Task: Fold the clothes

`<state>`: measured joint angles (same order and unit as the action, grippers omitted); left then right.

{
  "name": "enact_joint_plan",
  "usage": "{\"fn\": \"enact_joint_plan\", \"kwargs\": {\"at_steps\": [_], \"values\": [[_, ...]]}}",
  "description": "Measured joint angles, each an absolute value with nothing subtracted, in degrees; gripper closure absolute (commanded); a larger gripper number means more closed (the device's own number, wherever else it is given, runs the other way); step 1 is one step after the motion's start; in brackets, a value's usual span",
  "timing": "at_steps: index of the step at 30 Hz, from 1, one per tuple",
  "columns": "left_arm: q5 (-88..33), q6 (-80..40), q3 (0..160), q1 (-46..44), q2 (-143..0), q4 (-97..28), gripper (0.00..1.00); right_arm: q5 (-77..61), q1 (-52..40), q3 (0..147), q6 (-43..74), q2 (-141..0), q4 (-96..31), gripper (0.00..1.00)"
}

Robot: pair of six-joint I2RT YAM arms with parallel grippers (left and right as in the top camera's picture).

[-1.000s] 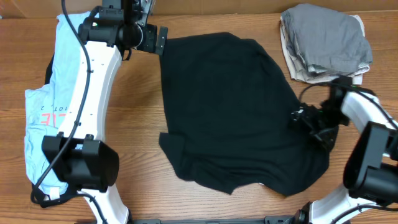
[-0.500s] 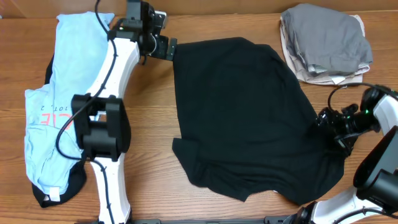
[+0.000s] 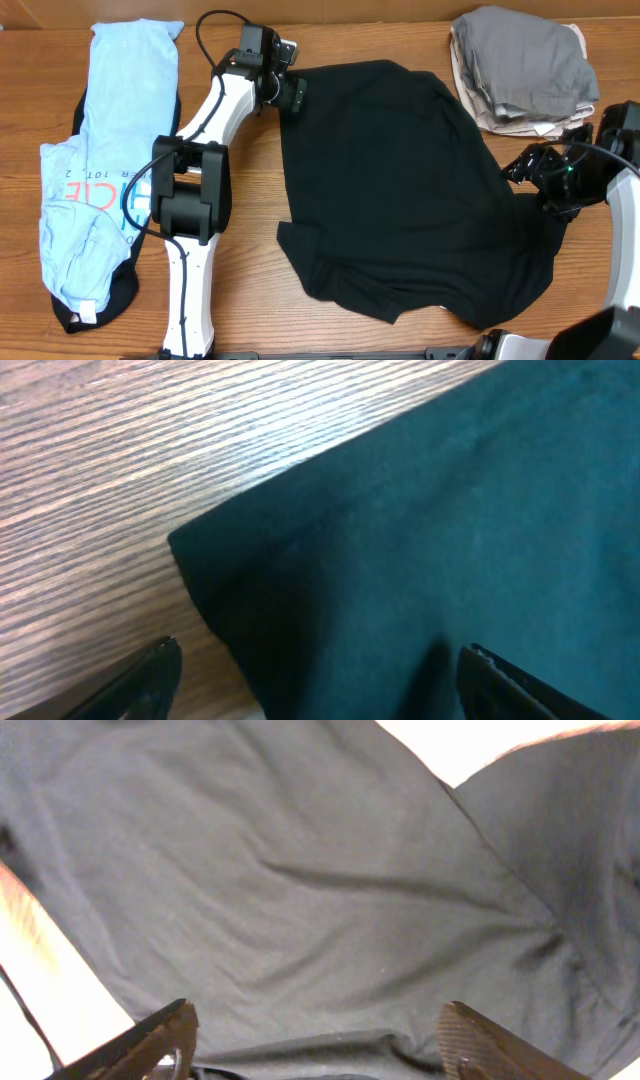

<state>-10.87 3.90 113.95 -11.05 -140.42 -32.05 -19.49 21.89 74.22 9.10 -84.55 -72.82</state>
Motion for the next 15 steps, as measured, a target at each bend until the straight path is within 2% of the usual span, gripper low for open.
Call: {"fn": "enact_joint_plan", "kwargs": {"at_steps": [3, 5, 7, 8, 10, 12, 15], "values": [[-10.6, 2.5, 114.0, -11.0, -141.2, -30.9, 0.21, -19.3, 20.7, 74.2, 9.1, -81.9, -72.5, 0.27], [-10.5, 1.6, 114.0, -11.0, -141.3, -30.1, 0.33, -19.3, 20.1, 74.2, 9.1, -80.8, -72.5, 0.29], [-10.3, 0.3, 114.0, -11.0, -141.6, -29.2, 0.5, -19.3, 19.7, 74.2, 9.1, -80.0, -72.5, 0.32], [-10.1, 0.0, 114.0, -10.9, -141.7, -28.8, 0.63, -19.3, 19.5, 74.2, 9.1, -79.8, -72.5, 0.34], [-10.1, -0.4, 114.0, -10.9, -141.9, -28.3, 0.76, -19.2, 19.2, 74.2, 9.2, -79.7, -72.5, 0.43], [-10.0, -0.9, 114.0, -10.9, -142.2, -27.7, 0.93, -19.1, 18.6, 74.2, 9.3, -79.7, -72.5, 0.49], [-8.7, -2.0, 114.1, -10.8, -142.3, -28.1, 0.96, -18.9, 17.4, 74.2, 9.3, -79.7, -72.6, 0.52]]}}
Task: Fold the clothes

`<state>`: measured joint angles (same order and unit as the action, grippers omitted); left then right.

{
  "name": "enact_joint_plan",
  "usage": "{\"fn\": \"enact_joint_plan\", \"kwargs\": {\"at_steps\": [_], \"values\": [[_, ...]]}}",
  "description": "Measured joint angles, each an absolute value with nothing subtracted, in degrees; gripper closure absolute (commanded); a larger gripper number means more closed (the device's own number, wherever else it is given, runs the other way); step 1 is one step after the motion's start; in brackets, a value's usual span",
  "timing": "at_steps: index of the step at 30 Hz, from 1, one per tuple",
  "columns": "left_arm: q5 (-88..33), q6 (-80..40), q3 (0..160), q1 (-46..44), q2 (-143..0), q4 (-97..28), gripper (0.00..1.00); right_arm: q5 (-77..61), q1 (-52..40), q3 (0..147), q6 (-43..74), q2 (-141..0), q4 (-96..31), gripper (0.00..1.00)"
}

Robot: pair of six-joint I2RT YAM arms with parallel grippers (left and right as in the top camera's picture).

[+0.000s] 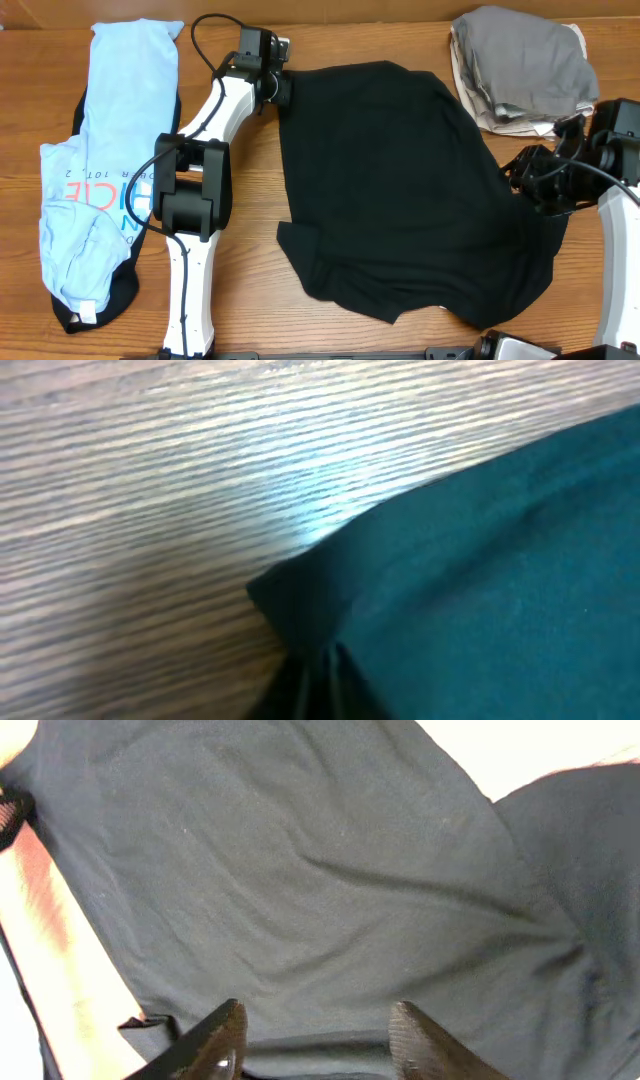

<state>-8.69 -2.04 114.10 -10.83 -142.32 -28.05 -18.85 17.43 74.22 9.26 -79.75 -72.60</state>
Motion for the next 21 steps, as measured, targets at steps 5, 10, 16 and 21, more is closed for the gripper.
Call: {"fn": "enact_joint_plan", "kwargs": {"at_steps": [5, 10, 16, 21], "values": [[-2.6, -5.3, 117.6, -9.9, -142.3, -37.6, 0.96, -16.9, 14.3, 74.2, 10.5, -79.8, -72.2, 0.51], [2.0, -7.4, 125.8, -3.8, -142.6, -55.9, 0.96, -15.2, 9.3, 74.2, 12.2, -80.4, -70.7, 0.51], [5.0, -9.9, 140.7, 5.9, -142.8, -82.5, 0.96, -13.5, 3.3, 74.2, 15.2, -86.8, -68.4, 0.51], [5.9, -10.7, 142.9, 9.9, -142.7, -94.0, 0.96, -13.1, -0.7, 74.2, 17.3, -93.8, -66.4, 0.51]]}}
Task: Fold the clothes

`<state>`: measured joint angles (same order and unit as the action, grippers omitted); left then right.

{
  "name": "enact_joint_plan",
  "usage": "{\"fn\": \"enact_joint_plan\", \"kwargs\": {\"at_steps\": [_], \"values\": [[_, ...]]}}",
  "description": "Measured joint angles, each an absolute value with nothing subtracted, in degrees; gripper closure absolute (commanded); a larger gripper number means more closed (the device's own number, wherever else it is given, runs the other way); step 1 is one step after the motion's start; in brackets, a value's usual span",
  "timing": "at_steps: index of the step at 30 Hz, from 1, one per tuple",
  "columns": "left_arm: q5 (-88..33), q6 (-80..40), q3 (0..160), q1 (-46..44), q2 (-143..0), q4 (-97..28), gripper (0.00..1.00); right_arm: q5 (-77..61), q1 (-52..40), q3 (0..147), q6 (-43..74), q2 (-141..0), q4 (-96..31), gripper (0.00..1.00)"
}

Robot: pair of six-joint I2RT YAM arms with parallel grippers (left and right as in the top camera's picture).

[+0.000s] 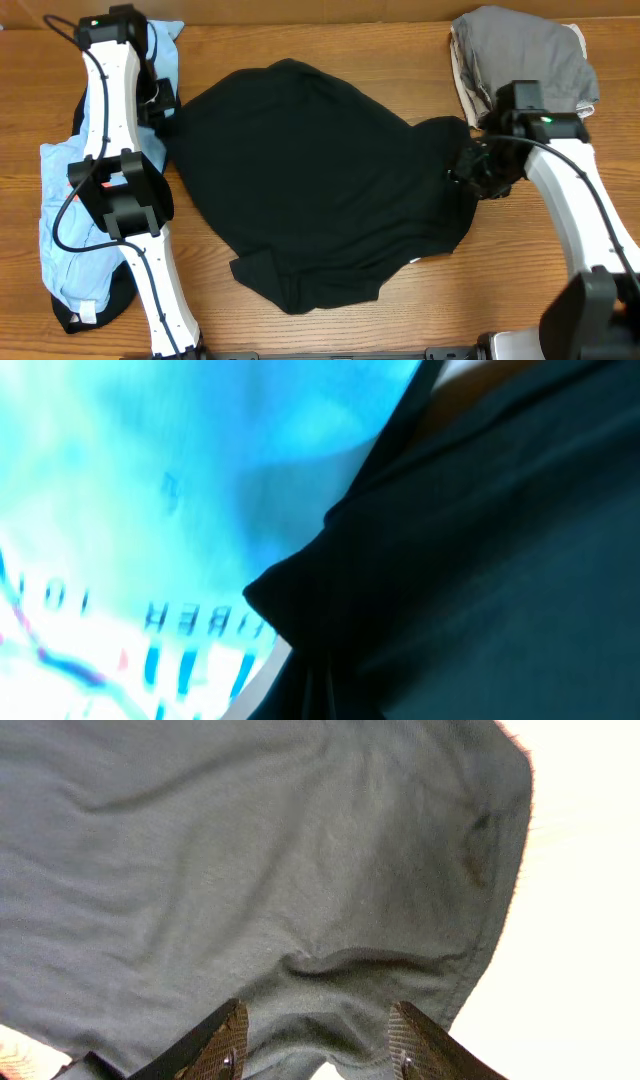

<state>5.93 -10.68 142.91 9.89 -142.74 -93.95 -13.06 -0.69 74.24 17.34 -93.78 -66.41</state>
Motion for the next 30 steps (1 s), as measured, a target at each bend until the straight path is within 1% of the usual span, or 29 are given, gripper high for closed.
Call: {"fn": "enact_joint_plan", "kwargs": {"at_steps": [3, 10, 18, 21, 30], "values": [[6.1, -10.8, 142.9, 10.5, -142.8, -96.6, 0.96, -13.0, -2.6, 74.2, 18.6, -97.7, -65.6, 0.51], [6.1, -10.3, 142.9, 10.7, -142.8, -96.6, 0.96, -12.1, -4.5, 74.2, 21.4, -105.9, -64.6, 0.51], [7.3, -10.1, 142.9, 10.7, -142.8, -95.5, 0.96, -8.4, -4.5, 72.7, 22.5, -106.7, -57.5, 0.52], [7.4, -10.1, 142.9, 10.7, -142.8, -94.7, 0.96, -7.2, -4.5, 72.6, 22.5, -107.4, -56.2, 0.54], [7.4, -10.1, 142.9, 10.7, -142.8, -92.5, 0.96, -5.7, -4.5, 73.0, 22.5, -112.9, -53.3, 0.57]]}}
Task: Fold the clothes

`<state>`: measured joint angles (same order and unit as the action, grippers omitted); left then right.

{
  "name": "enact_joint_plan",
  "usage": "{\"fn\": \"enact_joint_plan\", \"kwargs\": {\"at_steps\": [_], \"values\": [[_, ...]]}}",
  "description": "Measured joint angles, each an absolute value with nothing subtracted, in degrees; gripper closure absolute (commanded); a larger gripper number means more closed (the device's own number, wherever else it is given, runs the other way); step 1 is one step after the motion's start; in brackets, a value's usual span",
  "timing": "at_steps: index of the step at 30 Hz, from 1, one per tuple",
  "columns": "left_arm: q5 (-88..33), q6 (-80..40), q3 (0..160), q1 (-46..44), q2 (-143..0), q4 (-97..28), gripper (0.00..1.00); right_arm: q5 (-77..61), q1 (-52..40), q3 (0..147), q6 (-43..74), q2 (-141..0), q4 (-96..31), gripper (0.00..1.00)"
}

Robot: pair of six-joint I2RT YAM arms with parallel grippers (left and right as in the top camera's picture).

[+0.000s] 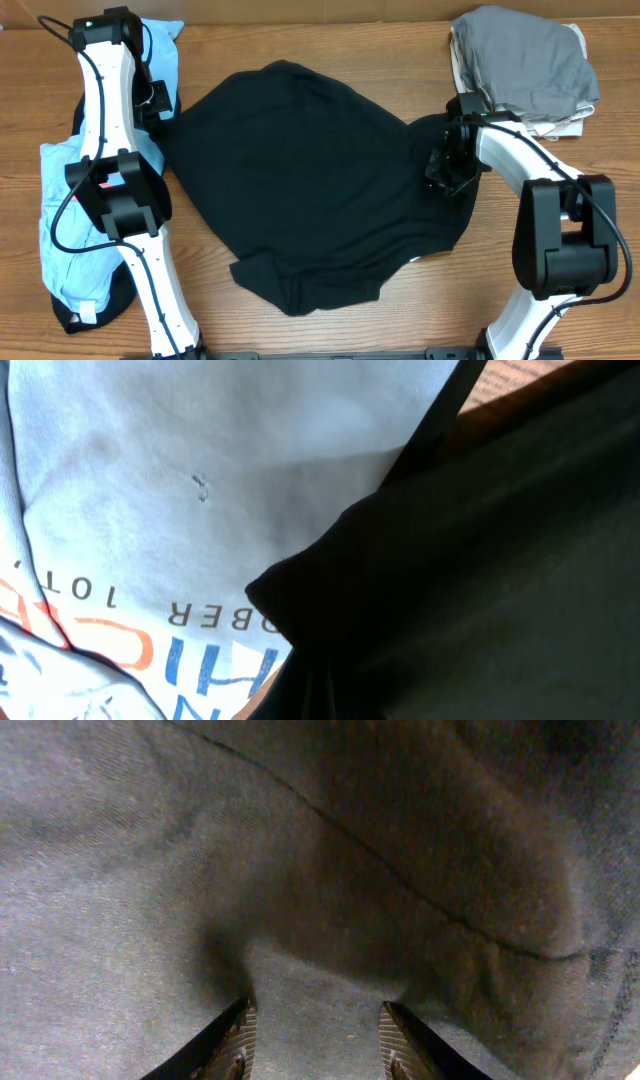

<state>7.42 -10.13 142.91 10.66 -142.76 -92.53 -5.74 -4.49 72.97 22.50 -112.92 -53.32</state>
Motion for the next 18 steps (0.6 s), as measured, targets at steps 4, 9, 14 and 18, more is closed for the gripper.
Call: {"fn": "enact_joint_plan", "kwargs": {"at_steps": [4, 9, 14, 18], "values": [[7.4, -10.1, 142.9, 10.7, -142.8, -91.0, 0.96, -4.5, -4.5, 73.0, 22.6, -113.2, -50.9, 0.57], [6.7, -10.2, 142.9, 10.7, -142.8, -88.8, 0.96, 0.3, -4.6, 74.7, 21.2, -115.5, -38.8, 0.56], [3.5, -10.2, 142.9, 10.7, -142.8, -87.1, 0.96, 3.7, -4.6, 77.0, 19.3, -120.1, -25.1, 0.56], [-0.9, -10.2, 142.9, 10.7, -142.8, -87.2, 0.96, 5.3, -4.6, 79.6, 17.5, -123.5, -19.0, 0.56]]}}
